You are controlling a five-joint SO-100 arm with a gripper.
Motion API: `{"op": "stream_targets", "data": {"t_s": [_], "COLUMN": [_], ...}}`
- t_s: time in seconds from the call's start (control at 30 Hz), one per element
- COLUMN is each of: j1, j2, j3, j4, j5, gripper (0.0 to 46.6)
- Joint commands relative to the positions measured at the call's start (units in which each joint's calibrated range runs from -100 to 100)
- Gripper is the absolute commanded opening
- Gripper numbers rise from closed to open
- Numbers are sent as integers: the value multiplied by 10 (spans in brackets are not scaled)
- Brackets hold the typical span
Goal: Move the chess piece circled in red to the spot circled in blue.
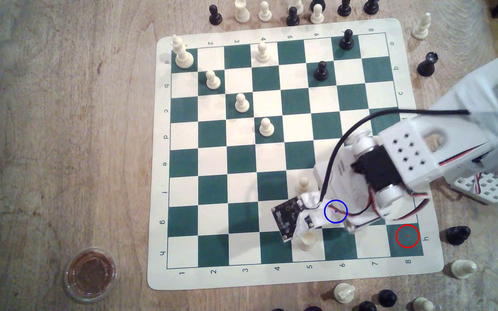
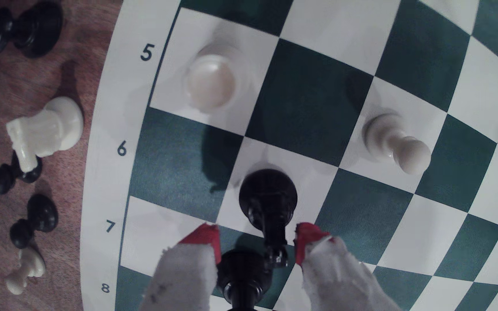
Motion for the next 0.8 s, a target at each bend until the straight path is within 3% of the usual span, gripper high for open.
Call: {"op": "stream_targets", "data": {"t_s": [0.0, 0.37, 0.77], "j1": [11, 23, 36], "j2": [-77, -223, -347], "j3": [-33, -24, 111], "j4": [34, 116, 77], "j5": [2, 0, -2], "gripper": [143, 131, 136]}}
